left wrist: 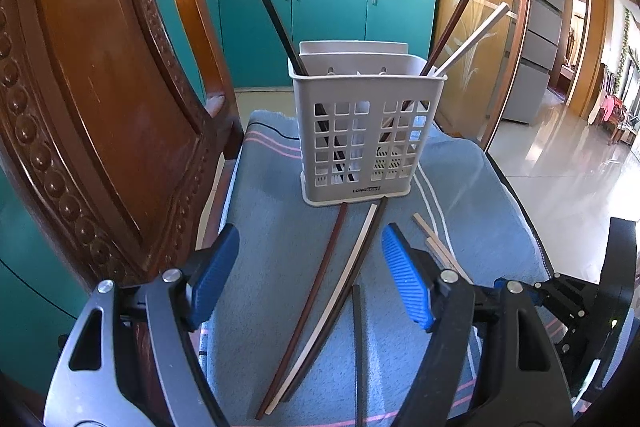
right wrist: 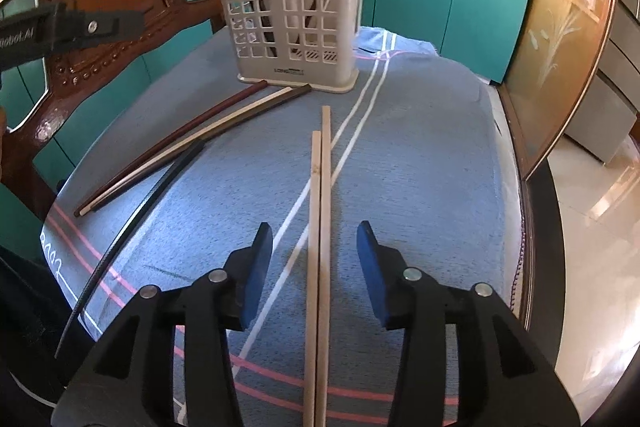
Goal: Organize utensils
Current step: 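Grasp a wooden chopstick with the right gripper while the left grasps a dark red one, then lift both chopsticks and lower them into the white caddy, opening both grippers, then move both open grippers back over the remaining chopsticks on the cloth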
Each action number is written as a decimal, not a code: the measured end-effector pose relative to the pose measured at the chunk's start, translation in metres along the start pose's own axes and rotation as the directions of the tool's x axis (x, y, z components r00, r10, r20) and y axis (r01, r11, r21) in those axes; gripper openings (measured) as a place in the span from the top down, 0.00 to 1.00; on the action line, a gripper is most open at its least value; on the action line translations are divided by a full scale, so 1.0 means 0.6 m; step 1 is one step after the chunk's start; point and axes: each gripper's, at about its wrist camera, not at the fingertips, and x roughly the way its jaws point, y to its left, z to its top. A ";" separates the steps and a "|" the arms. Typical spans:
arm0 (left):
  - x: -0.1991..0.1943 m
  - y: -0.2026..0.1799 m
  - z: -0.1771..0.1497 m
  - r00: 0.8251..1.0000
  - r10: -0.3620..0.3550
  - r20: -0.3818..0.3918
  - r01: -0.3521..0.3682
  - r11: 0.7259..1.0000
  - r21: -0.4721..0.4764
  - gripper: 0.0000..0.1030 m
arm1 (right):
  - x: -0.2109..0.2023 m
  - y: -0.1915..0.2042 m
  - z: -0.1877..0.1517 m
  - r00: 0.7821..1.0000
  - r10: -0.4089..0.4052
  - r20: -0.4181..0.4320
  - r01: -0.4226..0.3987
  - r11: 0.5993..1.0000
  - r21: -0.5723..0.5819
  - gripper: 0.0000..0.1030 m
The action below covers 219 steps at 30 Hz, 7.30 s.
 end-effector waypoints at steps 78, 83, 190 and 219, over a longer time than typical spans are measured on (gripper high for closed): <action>0.224 -0.039 -0.012 0.942 0.072 -0.327 -0.048 0.996 0.081 0.61 | 0.107 -0.018 0.103 0.985 -0.013 -0.172 0.005 0.999 -0.049 0.70; 0.238 -0.040 0.001 0.939 0.060 -0.338 -0.039 0.997 0.068 0.64 | 0.104 -0.017 0.103 0.986 0.024 -0.165 -0.032 0.999 -0.044 0.89; 0.007 -0.007 0.044 0.991 0.054 0.120 -0.060 0.997 0.048 0.44 | 0.013 0.009 0.023 0.997 0.003 -0.077 -0.014 0.990 -0.144 0.47; 0.049 0.008 0.033 1.000 0.016 -0.024 -0.017 0.999 -0.034 0.41 | 0.031 -0.035 0.033 0.999 0.001 -0.054 0.001 0.999 0.038 0.94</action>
